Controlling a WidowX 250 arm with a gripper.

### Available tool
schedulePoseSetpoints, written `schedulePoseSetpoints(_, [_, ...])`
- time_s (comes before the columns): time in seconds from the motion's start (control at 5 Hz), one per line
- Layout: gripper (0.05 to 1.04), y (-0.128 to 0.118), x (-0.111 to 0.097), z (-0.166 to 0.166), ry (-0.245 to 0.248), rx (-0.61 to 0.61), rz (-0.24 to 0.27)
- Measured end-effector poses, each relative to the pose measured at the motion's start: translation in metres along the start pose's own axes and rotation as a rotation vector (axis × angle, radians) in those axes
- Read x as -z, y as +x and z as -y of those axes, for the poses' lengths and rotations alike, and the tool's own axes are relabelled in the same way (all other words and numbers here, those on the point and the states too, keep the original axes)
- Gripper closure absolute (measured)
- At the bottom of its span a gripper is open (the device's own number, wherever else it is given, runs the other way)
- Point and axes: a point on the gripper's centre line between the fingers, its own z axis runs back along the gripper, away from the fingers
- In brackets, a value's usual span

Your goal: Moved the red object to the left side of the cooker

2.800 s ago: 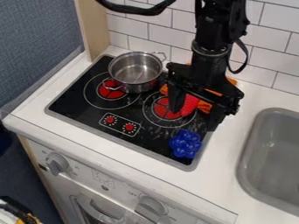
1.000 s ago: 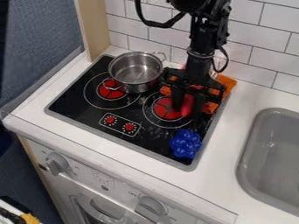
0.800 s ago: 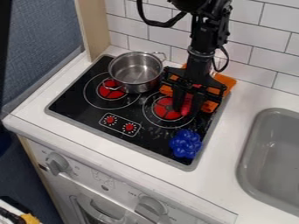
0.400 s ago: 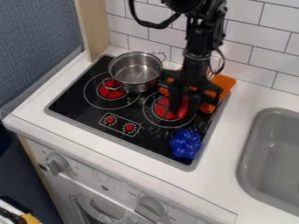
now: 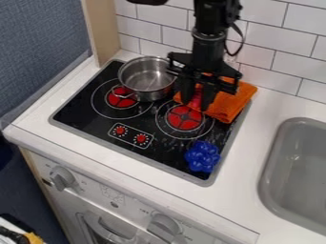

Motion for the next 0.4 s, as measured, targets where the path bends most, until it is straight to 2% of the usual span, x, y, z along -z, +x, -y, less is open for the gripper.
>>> schedulePoseSetpoints(0.2, [0.705,-0.013,-0.007,-0.032,0.007,-0.056,0.026])
schedulePoseSetpoints(0.4, [0.705,-0.031,-0.009,-0.072,0.061,-0.069,0.027])
